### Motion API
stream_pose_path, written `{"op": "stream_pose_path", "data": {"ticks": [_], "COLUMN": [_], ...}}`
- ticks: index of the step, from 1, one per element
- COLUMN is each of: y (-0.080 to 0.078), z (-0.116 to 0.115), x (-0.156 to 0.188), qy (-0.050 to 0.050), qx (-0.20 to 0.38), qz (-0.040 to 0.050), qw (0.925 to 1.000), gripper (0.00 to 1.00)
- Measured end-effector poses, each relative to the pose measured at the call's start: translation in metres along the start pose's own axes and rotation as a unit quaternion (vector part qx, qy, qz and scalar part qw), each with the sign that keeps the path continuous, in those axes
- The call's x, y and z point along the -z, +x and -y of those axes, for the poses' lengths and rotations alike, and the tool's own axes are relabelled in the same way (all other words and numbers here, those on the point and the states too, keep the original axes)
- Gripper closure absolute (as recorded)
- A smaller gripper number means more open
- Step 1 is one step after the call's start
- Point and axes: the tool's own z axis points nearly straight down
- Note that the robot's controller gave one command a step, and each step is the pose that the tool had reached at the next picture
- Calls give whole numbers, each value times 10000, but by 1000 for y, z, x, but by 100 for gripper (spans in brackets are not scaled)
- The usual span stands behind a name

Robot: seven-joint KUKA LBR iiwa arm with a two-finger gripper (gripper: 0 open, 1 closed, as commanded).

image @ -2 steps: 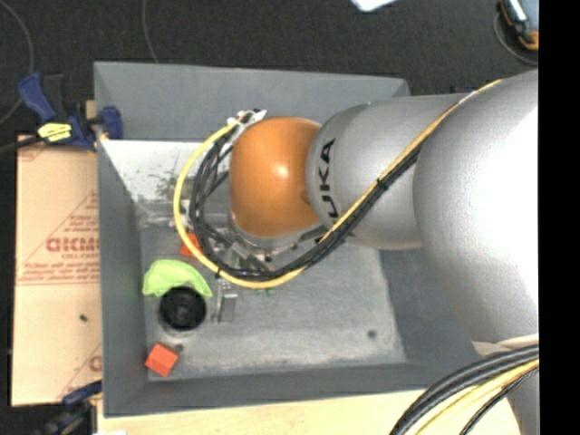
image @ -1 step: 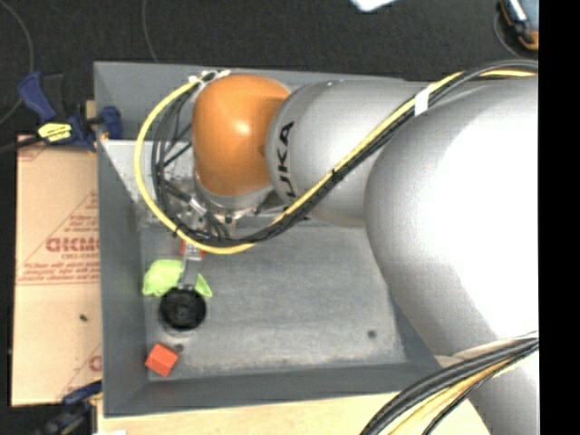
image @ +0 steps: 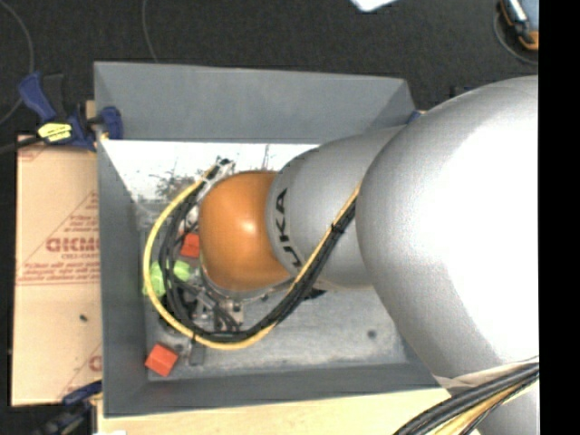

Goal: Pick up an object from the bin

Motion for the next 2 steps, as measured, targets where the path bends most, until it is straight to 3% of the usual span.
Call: {"op": "stream_pose_path", "data": {"ticks": [1, 2], "y": [-38, -57], "z": [0, -10], "x": [-27, -33], "qy": [-6, -16], "qx": [670, 611], "qz": [-2, 27], "qw": [9978, 9981], "gripper": [0, 100]}}
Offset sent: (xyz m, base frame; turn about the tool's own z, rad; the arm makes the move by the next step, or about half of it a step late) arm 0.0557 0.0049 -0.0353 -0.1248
